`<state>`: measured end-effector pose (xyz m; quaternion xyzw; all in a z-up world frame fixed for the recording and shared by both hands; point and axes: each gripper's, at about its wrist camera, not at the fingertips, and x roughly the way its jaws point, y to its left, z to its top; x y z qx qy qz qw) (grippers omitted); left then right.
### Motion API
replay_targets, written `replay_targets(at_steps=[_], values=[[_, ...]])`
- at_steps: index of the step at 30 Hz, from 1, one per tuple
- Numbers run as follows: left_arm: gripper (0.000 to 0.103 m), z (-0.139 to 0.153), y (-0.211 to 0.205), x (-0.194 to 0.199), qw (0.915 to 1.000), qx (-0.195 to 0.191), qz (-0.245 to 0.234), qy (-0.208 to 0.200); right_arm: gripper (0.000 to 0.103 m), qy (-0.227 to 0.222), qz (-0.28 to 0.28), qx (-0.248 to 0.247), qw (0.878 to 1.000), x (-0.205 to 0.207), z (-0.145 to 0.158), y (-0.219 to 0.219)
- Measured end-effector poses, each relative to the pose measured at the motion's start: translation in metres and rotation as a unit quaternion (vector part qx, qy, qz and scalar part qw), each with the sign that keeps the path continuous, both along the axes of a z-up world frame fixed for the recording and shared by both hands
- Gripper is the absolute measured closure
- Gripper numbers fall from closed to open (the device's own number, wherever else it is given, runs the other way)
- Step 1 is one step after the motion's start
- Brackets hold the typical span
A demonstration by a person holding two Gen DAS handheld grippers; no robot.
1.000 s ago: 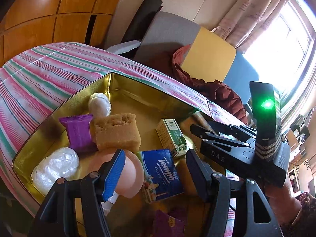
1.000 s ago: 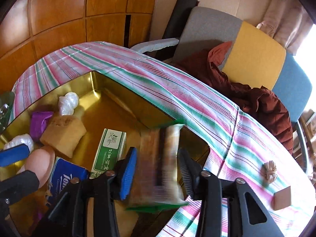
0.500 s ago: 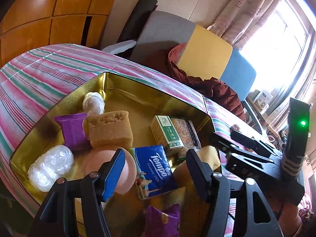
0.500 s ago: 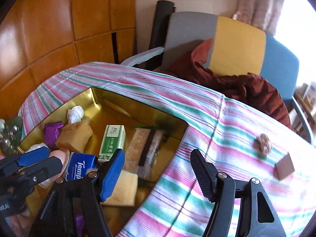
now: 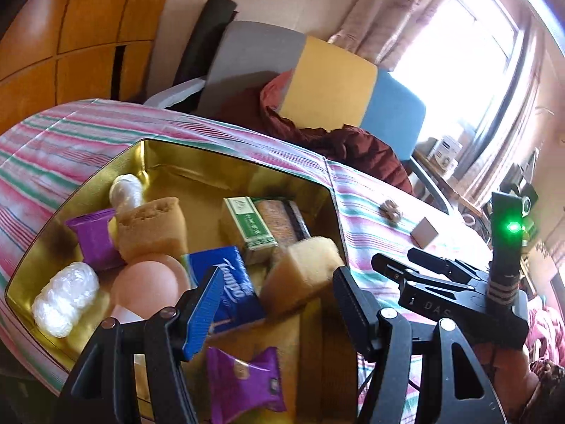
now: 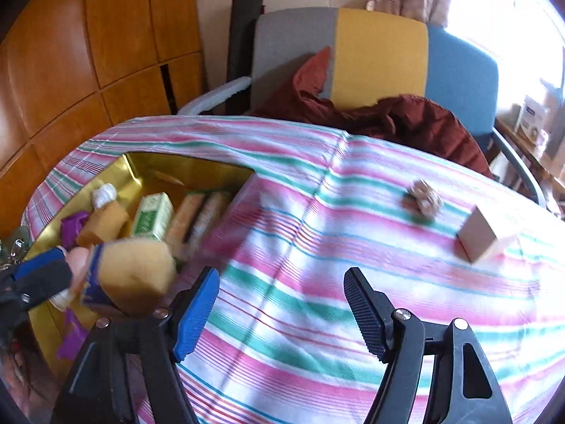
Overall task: Organize objects
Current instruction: 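Lower the cracker packet into the tray and open right tool, then grasp the cream cardboard box with right tool while left tool approaches the cloth scrunchie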
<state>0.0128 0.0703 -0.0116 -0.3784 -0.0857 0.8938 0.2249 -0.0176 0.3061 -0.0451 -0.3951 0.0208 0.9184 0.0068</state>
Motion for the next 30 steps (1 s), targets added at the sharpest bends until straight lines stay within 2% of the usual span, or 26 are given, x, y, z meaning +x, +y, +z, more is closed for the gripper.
replay_targets(at_steps=[4,9,15,20,22,24,27,30], values=[[0.038,0.001,0.01,0.009,0.9998,-0.007,-0.019,0.008,0.029,-0.012,-0.023,-0.012,1.0,0.01,-0.012,0.022],[0.038,0.006,0.026,0.024,0.9976,-0.021,-0.054,0.038,0.028,-0.02,-0.068,-0.032,0.997,0.022,-0.024,0.055],[0.038,0.013,0.046,0.037,0.9931,-0.028,-0.098,0.059,0.022,-0.017,-0.153,-0.106,0.982,0.03,-0.03,0.116],[0.038,0.015,0.059,0.041,0.9912,-0.035,-0.116,0.055,0.019,-0.008,-0.202,-0.107,0.974,0.023,-0.023,0.153],[0.038,0.015,0.063,0.041,0.9908,-0.037,-0.12,0.052,0.015,0.0,-0.234,-0.105,0.966,0.016,-0.013,0.172],[0.038,0.014,0.066,0.041,0.9907,-0.039,-0.122,0.046,0.01,0.008,-0.276,-0.114,0.954,0.007,-0.004,0.192],[0.038,0.015,0.069,0.044,0.9902,-0.046,-0.124,0.045,0.008,0.012,-0.327,-0.133,0.935,-0.011,0.007,0.22],[0.038,0.016,0.07,0.045,0.9896,-0.055,-0.125,0.046,0.008,0.005,-0.351,-0.144,0.925,-0.035,0.013,0.239]])
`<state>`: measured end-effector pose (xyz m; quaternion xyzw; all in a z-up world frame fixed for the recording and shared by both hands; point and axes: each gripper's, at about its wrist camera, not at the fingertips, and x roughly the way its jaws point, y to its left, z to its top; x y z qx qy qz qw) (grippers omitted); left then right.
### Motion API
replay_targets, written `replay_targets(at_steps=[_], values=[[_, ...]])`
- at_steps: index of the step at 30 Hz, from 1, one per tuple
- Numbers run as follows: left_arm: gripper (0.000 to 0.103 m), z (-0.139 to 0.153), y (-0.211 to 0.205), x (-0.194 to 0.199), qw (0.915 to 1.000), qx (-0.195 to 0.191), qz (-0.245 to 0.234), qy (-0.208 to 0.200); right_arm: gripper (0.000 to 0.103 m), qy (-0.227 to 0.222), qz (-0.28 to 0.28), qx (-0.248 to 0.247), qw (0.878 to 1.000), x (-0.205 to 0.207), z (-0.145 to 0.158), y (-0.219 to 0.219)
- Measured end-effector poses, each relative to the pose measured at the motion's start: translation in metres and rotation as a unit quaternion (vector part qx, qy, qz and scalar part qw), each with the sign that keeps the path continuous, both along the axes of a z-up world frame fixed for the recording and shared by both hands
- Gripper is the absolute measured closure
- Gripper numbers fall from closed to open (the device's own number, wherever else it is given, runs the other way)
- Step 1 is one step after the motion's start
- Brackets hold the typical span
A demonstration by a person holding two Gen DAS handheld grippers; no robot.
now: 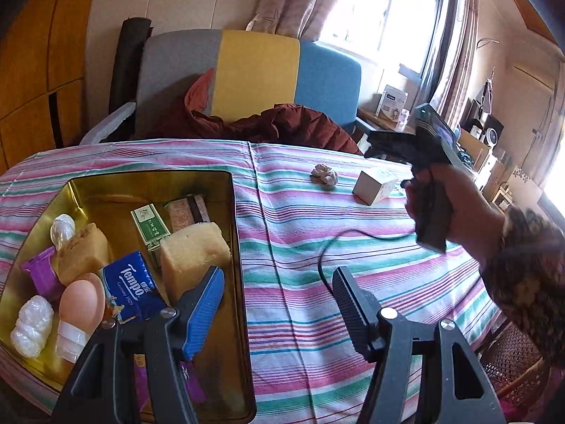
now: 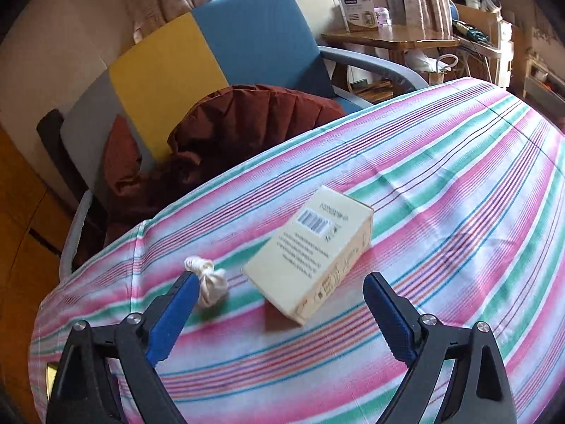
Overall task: Organize objects
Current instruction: 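Grasp the cream cardboard box with right tool while left tool approaches the cloth scrunchie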
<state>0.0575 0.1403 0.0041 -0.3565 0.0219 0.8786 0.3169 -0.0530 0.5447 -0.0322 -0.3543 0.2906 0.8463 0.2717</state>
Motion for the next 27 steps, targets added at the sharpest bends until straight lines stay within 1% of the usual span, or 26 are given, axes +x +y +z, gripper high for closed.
replay_targets(at_steps=[2,5,7,9,11,13,14,15,16,17,19,21,25,27], values=[[0.038,0.0,0.0,0.0,1.0,-0.005,0.002,0.0,0.008,-0.015,-0.012,-0.01,1.0,-0.019,-0.004,0.008],[0.038,0.001,0.001,-0.001,0.9999,-0.01,0.004,-0.001,0.008,-0.053,-0.032,-0.016,0.998,-0.035,-0.018,0.018],[0.038,0.001,0.002,-0.002,0.9999,-0.015,0.006,0.0,0.008,-0.081,-0.029,-0.015,0.996,-0.044,-0.03,0.023],[0.038,0.0,0.003,-0.003,0.9998,-0.018,0.006,-0.004,0.009,-0.1,-0.015,-0.015,0.995,-0.047,-0.042,0.022],[0.038,-0.001,0.005,-0.005,0.9998,-0.019,0.007,-0.01,0.016,-0.108,-0.003,-0.019,0.994,-0.045,-0.052,0.023],[0.038,-0.002,0.008,-0.007,0.9997,-0.02,0.004,-0.014,0.024,-0.098,0.006,-0.018,0.995,-0.036,-0.056,0.024],[0.038,-0.003,0.01,-0.007,0.9997,-0.021,0.002,-0.014,0.028,-0.091,0.013,-0.006,0.996,-0.031,-0.055,0.022],[0.038,-0.003,0.013,-0.008,0.9996,-0.023,0.0,-0.014,0.034,-0.087,0.021,0.003,0.996,-0.027,-0.053,0.021],[0.038,-0.002,0.017,-0.009,0.9996,-0.025,-0.003,-0.014,0.038,-0.081,0.031,0.007,0.996,-0.021,-0.053,0.02],[0.038,-0.002,0.021,-0.01,0.9995,-0.025,-0.006,-0.016,0.04,-0.072,0.038,0.008,0.997,-0.014,-0.053,0.02],[0.038,-0.002,0.028,-0.012,0.9994,-0.022,-0.012,-0.023,0.048,-0.055,0.053,0.012,0.997,0.0,-0.053,0.018],[0.038,-0.001,0.038,-0.017,0.9992,-0.019,-0.015,-0.031,0.053,-0.051,0.067,0.028,0.996,0.013,-0.053,0.013],[0.038,0.003,0.061,-0.032,0.9988,-0.011,-0.017,-0.044,0.053,-0.039,0.085,0.072,0.993,0.04,-0.055,0.003],[0.038,0.003,0.076,-0.047,0.9983,-0.005,-0.018,-0.056,0.053,-0.028,0.086,0.075,0.993,0.047,-0.056,0.005]])
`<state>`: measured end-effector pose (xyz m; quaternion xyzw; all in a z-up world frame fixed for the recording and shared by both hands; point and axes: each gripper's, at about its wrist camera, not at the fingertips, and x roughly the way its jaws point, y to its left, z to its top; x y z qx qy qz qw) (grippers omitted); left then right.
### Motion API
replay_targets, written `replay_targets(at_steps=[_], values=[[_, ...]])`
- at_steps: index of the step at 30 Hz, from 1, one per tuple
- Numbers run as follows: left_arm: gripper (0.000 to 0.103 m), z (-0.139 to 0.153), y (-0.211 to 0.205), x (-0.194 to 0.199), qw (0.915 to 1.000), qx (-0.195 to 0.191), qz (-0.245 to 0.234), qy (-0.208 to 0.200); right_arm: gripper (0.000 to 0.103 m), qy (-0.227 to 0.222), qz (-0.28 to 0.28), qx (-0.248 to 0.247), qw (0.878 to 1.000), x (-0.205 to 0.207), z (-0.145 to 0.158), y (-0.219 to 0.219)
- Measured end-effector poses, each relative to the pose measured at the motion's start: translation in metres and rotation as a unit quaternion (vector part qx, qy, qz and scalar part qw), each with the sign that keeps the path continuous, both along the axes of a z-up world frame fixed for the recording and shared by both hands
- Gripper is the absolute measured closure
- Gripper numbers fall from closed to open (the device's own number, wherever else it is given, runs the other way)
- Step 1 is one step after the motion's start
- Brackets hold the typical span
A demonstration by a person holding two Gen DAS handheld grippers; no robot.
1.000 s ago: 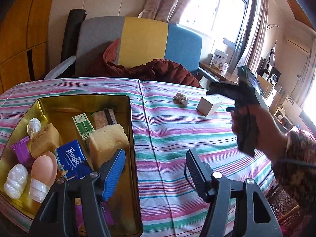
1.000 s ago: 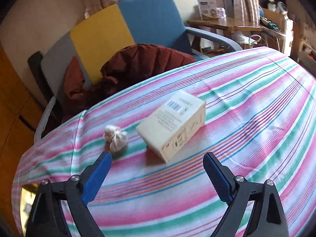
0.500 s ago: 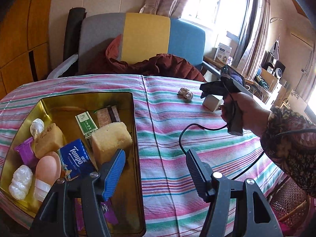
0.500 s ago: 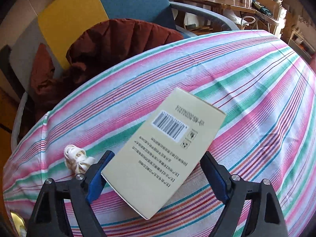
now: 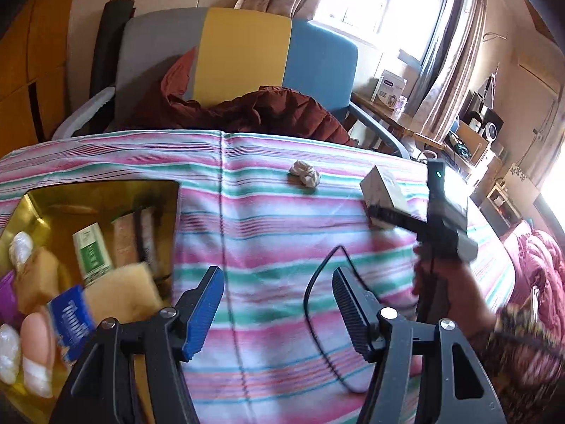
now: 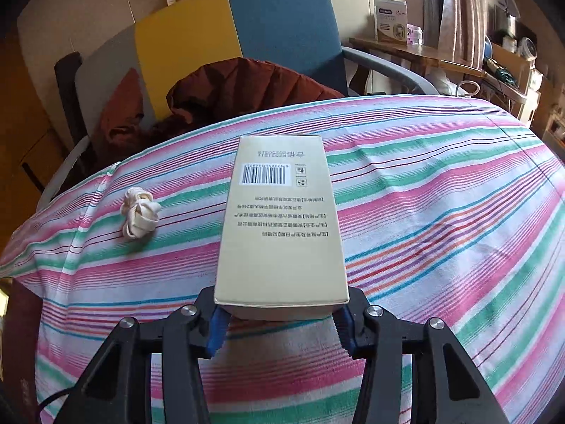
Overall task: Organize objects
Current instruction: 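Grasp the cream cardboard box with right tool while left tool approaches the cloth scrunchie, then grasp the cloth scrunchie with left tool while right tool lifts the cream box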
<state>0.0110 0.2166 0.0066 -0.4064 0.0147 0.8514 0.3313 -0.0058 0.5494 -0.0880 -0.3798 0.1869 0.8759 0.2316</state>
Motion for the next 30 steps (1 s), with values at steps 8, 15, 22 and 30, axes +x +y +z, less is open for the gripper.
replay_targets(at_steps=[8,15,22,30], values=[[0.033,-0.023,0.084,-0.072,0.9984,-0.016,0.014,-0.053,0.052,0.024,-0.015,-0.011,1.0,0.01,-0.006,0.003],[0.031,-0.048,0.155,-0.124,0.9965,-0.055,0.021,-0.06,0.052,0.035,-0.016,-0.018,0.999,0.01,-0.01,0.006],[0.032,-0.07,0.197,-0.161,0.9928,-0.079,0.043,-0.079,0.052,0.032,-0.017,-0.008,0.999,0.011,-0.01,0.003],[0.066,-0.081,0.198,-0.156,0.9969,-0.063,0.025,-0.038,0.052,0.033,-0.018,-0.004,0.999,0.01,-0.01,0.003]])
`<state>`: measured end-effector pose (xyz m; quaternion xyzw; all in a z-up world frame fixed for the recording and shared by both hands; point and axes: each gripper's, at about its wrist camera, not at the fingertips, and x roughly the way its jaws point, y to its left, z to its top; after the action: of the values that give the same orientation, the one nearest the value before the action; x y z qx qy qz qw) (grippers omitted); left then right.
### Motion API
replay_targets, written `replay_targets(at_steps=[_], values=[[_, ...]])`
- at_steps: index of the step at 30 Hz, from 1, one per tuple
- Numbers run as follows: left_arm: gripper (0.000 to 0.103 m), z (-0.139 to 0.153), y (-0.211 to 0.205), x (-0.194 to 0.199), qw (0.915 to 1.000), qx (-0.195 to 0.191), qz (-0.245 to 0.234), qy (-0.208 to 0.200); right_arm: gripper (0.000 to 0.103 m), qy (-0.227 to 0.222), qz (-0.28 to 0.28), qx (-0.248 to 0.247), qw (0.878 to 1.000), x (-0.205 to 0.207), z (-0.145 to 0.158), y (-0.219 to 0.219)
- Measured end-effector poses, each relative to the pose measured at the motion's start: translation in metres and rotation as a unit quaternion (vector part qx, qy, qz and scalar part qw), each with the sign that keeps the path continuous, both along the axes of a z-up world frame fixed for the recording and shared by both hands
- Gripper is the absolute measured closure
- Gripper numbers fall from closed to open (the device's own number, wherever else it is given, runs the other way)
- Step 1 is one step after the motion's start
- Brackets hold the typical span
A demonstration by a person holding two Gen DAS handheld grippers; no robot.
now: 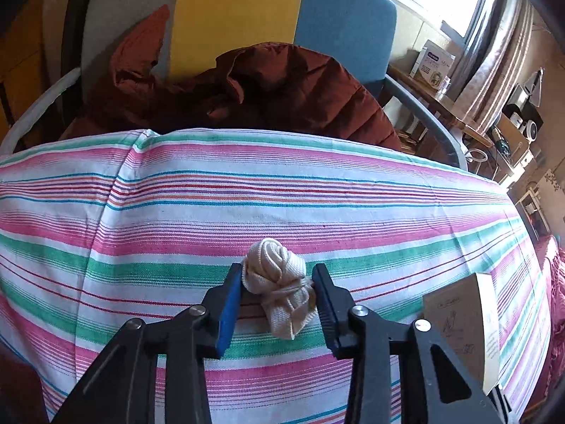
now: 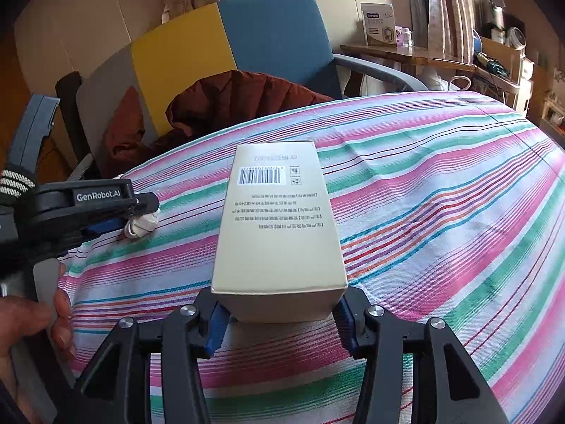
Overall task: Organize objects
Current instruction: 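Grasp the cloth scrunchie with left tool while right tool lifts the cream box, then carry the scrunchie in left tool into the tray and open it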
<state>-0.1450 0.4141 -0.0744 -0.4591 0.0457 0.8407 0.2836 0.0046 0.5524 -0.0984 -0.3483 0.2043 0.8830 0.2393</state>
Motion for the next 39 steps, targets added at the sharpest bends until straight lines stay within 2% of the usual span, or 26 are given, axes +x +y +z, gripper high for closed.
replay_targets(at_steps=[4,10,17,23,32,39], values=[[0.07,-0.003,-0.01,0.019,0.9989,-0.001,-0.026,0.039,0.052,0.0,0.0,0.002,1.0,0.0,0.0,0.0],[0.072,-0.002,-0.041,0.032,0.999,0.024,-0.016,0.035,0.052,-0.004,-0.001,0.009,1.0,-0.002,0.0,-0.002],[0.072,-0.002,-0.07,0.059,0.9983,0.026,-0.018,0.048,0.052,-0.011,-0.001,0.021,1.0,-0.002,0.001,-0.004],[0.072,0.002,-0.092,0.084,0.9981,0.013,-0.015,0.058,0.053,-0.016,0.006,0.039,0.999,-0.002,0.005,-0.011],[0.072,0.025,-0.133,0.128,0.9962,0.071,-0.024,0.045,0.053,-0.025,0.047,0.11,0.992,-0.007,0.014,-0.044],[0.072,0.048,-0.175,0.157,0.9929,0.101,-0.031,0.055,0.053,-0.024,0.044,0.114,0.992,-0.004,0.014,-0.047]])
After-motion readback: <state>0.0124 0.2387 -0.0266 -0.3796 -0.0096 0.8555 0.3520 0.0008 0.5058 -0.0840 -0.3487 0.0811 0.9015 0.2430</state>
